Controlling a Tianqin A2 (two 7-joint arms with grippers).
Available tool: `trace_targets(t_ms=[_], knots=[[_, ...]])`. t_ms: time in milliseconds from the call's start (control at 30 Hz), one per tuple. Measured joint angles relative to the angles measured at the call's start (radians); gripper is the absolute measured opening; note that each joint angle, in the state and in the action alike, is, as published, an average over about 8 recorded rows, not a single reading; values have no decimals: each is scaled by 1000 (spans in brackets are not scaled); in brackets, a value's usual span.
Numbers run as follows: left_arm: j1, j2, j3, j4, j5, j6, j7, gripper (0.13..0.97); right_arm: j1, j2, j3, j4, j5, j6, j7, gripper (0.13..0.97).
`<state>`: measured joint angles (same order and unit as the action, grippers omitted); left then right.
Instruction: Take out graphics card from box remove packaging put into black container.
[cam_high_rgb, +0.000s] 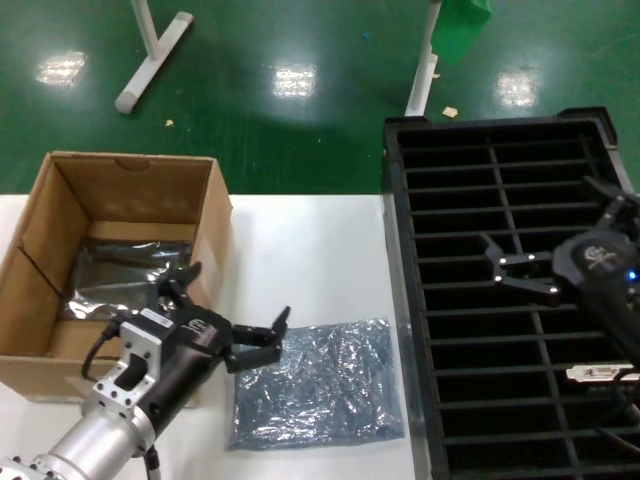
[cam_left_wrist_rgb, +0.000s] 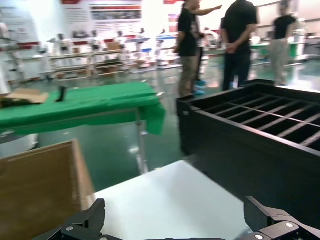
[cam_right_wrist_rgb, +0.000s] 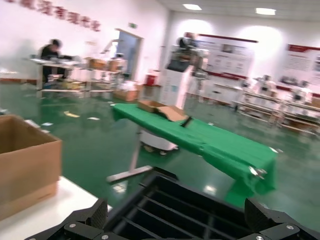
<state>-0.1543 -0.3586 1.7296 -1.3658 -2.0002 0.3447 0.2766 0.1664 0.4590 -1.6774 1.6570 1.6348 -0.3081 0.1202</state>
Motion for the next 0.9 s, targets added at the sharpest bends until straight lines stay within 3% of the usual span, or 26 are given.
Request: trace_targets(t_ms=[467,900], knots=[[114,43,-96,-173,148,-254,-204,966,-123,-117,57,-42,122,227,-89,966],[121,46,-102,-184,157,-271,-217,966,-131,-125,61,-45,130,242,-94,966]])
